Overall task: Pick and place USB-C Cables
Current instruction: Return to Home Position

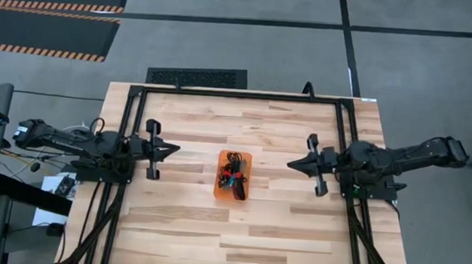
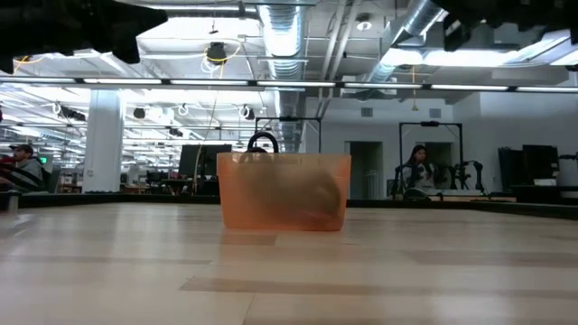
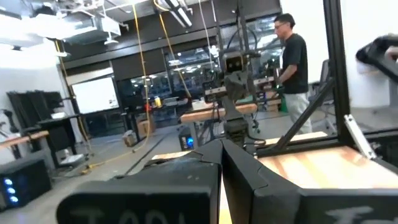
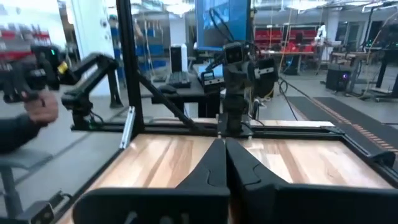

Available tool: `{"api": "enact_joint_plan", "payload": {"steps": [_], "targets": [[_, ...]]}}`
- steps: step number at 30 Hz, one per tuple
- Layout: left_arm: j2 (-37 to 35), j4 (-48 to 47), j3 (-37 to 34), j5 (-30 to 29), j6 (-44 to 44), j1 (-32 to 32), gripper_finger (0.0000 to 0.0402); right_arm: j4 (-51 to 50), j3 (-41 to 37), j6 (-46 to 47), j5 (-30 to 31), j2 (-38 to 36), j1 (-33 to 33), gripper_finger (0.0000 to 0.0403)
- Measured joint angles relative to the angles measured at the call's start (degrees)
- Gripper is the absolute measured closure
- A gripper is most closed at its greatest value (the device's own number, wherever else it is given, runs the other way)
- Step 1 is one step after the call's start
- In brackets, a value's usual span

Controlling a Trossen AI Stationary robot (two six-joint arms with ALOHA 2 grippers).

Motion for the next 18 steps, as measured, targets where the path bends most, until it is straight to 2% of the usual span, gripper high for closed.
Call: {"api": "enact_joint_plan", "payload": {"steps": [6, 12, 18], "targets": [[0.05, 4.87, -2.89, -0.03, -1.75, 0.0, 0.04, 2.28, -5.04, 0.99, 0.1, -6.99, 0.0, 0.04], [0.05, 4.88, -3.04, -0.03, -1.26, 0.0, 0.04, 2.91, -10.03, 3.51, 1.31, -13.43, 0.0, 0.04], [0.03, 2.72, -3.04, -0.01, -2.16, 0.0, 0.04, 2.58, -13.9, 5.66, 3.59, -16.03, -0.11, 0.04]]}}
